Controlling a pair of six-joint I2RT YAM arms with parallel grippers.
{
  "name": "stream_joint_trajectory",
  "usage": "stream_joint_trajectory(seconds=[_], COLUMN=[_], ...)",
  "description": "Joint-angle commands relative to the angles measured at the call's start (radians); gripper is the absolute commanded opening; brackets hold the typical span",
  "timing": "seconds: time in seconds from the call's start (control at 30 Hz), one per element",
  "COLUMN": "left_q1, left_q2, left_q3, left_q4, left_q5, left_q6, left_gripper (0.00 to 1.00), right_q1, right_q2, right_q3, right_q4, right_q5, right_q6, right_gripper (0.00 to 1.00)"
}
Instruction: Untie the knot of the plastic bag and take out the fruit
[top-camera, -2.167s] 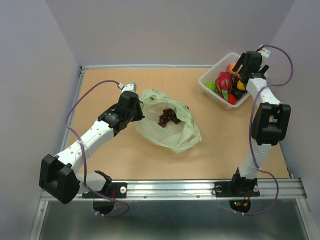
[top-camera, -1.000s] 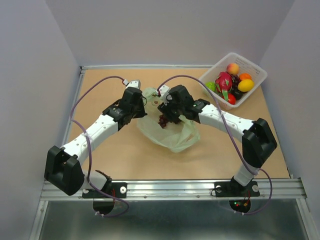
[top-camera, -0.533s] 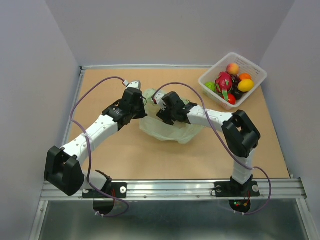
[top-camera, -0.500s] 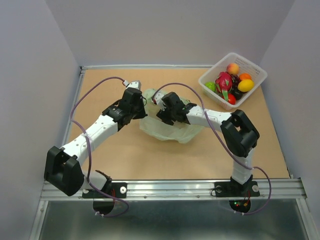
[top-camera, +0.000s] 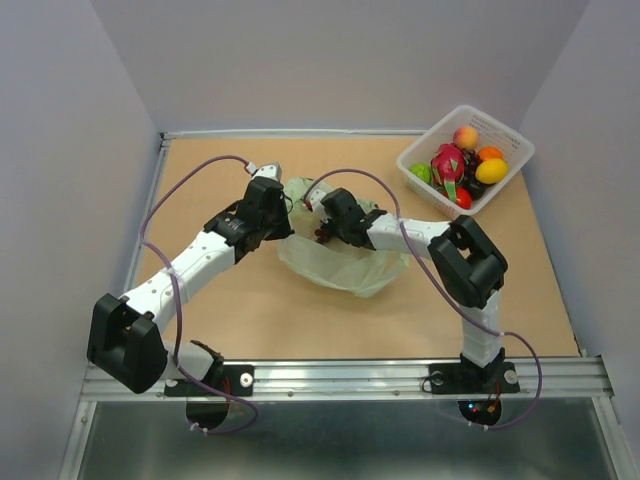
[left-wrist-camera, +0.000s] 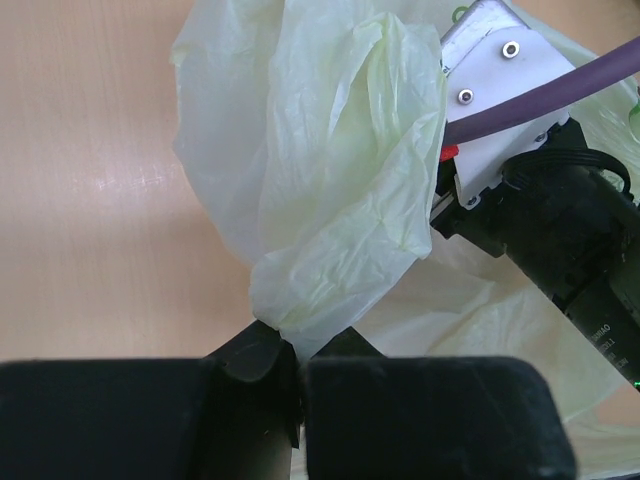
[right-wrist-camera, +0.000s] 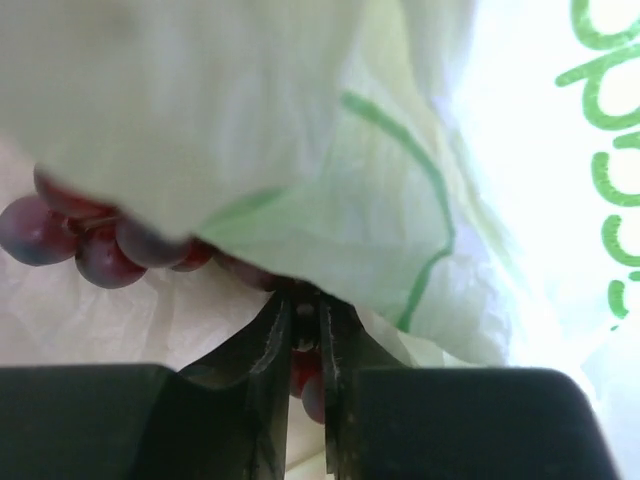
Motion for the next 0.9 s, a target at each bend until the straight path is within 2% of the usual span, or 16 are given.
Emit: stream_joint_trajectory(seconds=[0.0,0.1,0.17,0.23,0.47,0.7,0.87], left_q1=[0.002,0.001,0.001,0.002,0.008,0.03,0.045], left_q2=[-0.006,-0.002,0.0,-0.002,0.026,0.04,0.031], left_q3=[-0.004,0.001,0.001,-0.002,0.036,0.051,0.031], left_q4=[0.018,0.02,0.029,0.039,0.038,0.036,0.026], left_q5=[-0.001,-0.018,-0.034,-0.059,-0.111,-0.119,-0.133], left_q6=[0.012,0.017,0.018,0.018,0.038,0.049,0.051], left_gripper=[0.06,0.06,0.06,0.06,0.06,0.06,0.06], right_q1=[-0.002,-0.002,-0.002,-0.002,-0.002,-0.002,-0.007], right_q2=[-0.041,-0.102,-0.173,-0.238,-0.383,-0.498,-0.539], right_q3=[-0.015,-0.031,-0.046,-0.054,-0.066,-0.011,0.099], right_q4=[-0.012,-0.013,-0.015,-0.023,-0.046,-0.049,-0.047], right_q5=[-0.103,-0.173,-0.222,-0.339,-0.575,-0.664,-0.726], right_q6=[0.049,0.075,0.107,0.145,0.238,0.29,0.314], right_gripper=[0.07,0.0,0.0,0.01,0.0,0.0,0.0])
